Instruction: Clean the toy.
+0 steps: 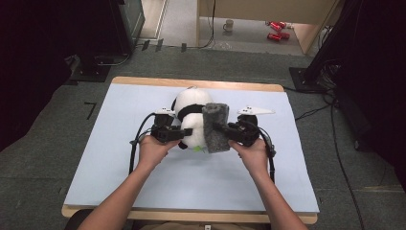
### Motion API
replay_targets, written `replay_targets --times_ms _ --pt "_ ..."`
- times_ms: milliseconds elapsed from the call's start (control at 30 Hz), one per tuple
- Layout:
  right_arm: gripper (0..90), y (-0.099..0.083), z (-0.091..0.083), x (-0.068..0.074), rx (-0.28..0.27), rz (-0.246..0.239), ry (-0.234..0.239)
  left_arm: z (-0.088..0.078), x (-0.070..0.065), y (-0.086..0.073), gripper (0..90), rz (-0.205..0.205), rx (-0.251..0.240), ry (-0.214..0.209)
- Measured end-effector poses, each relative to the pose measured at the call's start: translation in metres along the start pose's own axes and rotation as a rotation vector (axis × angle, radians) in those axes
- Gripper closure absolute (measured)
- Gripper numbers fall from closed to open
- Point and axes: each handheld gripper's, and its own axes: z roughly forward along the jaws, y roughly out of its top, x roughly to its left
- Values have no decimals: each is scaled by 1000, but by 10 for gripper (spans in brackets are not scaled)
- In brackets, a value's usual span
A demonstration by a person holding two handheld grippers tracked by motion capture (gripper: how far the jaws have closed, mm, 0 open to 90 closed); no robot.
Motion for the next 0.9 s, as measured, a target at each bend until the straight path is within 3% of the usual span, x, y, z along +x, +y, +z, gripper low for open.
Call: replay_targets --times_ms 100,133,233,333,467,667,900 --pt "792 -4 12 9 32 -42 21 -2 -1 2 663 -55 -15 -86" --pt "792 -6 14 12 36 -66 22 -2 -1 2 662 -57 -15 -101" --pt "793 -12 20 15 56 -125 9 0 -1 0 665 -63 -1 -101" --pt "794 -20 26 16 87 -170 -10 1 4 -4 672 -115 -22 -107" --pt "794 -33 33 17 119 -214 6 1 13 -5 683 -160 -21 -126" --pt "796 -49 43 5 162 -224 21 0 18 -6 686 -184 -31 -129" --pt "795 -61 52 -3 238 -212 -9 -6 23 -3 685 -193 -52 -120"
